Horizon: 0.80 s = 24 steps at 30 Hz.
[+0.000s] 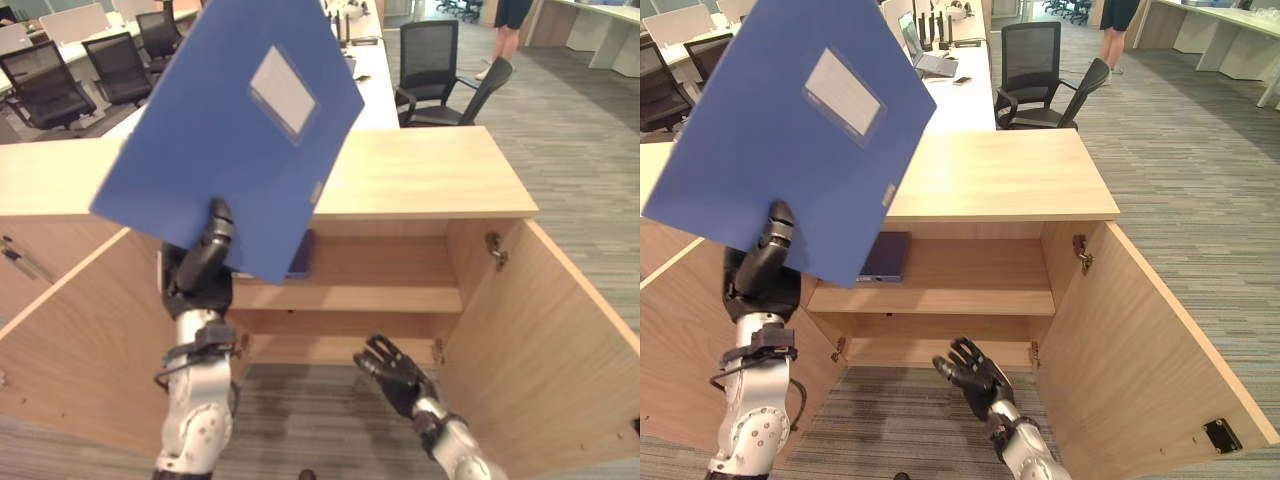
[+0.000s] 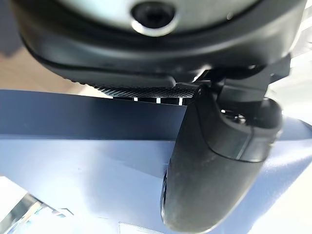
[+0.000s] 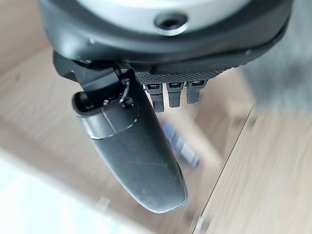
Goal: Put the empty folder in the office cabinet
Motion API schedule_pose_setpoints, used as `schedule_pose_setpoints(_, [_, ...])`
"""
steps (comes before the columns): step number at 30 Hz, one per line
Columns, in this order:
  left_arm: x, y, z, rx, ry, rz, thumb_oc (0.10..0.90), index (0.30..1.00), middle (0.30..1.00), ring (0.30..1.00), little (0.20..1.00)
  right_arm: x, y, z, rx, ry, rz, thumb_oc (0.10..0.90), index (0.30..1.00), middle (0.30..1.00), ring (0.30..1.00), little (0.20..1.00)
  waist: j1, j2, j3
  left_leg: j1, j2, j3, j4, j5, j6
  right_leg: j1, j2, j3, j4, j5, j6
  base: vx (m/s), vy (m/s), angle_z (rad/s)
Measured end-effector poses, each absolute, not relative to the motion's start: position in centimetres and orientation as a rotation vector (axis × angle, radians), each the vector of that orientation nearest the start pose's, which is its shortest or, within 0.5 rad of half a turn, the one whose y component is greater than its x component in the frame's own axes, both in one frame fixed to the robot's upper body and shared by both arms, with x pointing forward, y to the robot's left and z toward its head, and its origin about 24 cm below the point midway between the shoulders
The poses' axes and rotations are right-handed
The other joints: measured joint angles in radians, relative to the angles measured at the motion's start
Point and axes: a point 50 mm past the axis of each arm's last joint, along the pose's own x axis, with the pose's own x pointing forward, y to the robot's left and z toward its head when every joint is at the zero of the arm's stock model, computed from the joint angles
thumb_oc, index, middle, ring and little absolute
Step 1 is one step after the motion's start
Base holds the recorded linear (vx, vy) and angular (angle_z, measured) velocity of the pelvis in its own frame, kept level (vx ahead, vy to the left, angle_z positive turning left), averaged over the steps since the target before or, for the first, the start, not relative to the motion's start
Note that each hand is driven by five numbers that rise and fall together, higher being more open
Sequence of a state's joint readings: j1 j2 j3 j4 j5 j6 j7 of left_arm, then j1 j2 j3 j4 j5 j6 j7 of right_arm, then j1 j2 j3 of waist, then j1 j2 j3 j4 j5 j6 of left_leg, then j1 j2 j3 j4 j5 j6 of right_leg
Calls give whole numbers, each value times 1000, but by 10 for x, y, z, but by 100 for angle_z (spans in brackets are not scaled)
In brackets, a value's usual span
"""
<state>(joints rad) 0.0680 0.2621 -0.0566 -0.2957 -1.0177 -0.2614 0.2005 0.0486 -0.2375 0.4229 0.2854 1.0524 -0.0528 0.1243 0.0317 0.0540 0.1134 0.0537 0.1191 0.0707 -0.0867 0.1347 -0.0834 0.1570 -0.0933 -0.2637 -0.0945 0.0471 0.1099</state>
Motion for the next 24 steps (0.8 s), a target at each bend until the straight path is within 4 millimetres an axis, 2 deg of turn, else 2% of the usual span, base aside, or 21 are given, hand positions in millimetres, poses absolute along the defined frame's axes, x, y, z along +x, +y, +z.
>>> schedule_pose_setpoints(7, [221, 190, 86, -840, -208, 67, 400, 300, 300, 300, 300, 217, -106, -17, 864, 357, 337, 800, 900, 900, 900, 900, 3, -15, 19, -2, -1, 2, -2, -7, 0, -3, -2, 2, 0, -1, 1, -1, 2, 0])
schedule_pose_setpoints(12, [216, 177, 69, -816, -94, -20, 400, 300, 300, 300, 300, 221, -97, -3, 929, 307, 375, 800, 900, 900, 900, 900, 2, -5, 32, -3, -2, 1, -2, -7, 0, -4, -2, 2, 6, -2, 2, 0, 0, 0])
schedule_pose_setpoints(15, [217, 182, 55, -765, -24, -63, 400, 300, 300, 300, 300, 228, -92, 19, 959, 228, 439, 800, 900, 900, 900, 900, -1, -4, 33, -1, -4, 0, -2, -7, 0, -1, -3, 1, 6, -3, 1, 0, 0, 0])
schedule_pose_setpoints(19, [218, 189, 60, -697, -39, -177, 400, 300, 300, 300, 300, 234, -91, 25, 964, 208, 460, 800, 900, 900, 900, 900, 1, -3, 33, 3, -6, 1, -2, -6, 1, 5, -6, -1, 6, -3, 1, 4, 5, 2])
schedule_pose_setpoints(24, [217, 186, 61, -694, -37, -233, 400, 300, 300, 300, 300, 235, -94, 25, 956, 206, 461, 800, 900, 900, 900, 900, 0, -3, 33, 5, -7, 1, -2, -6, 1, 7, -7, 0, 6, -2, 1, 0, 0, 0])
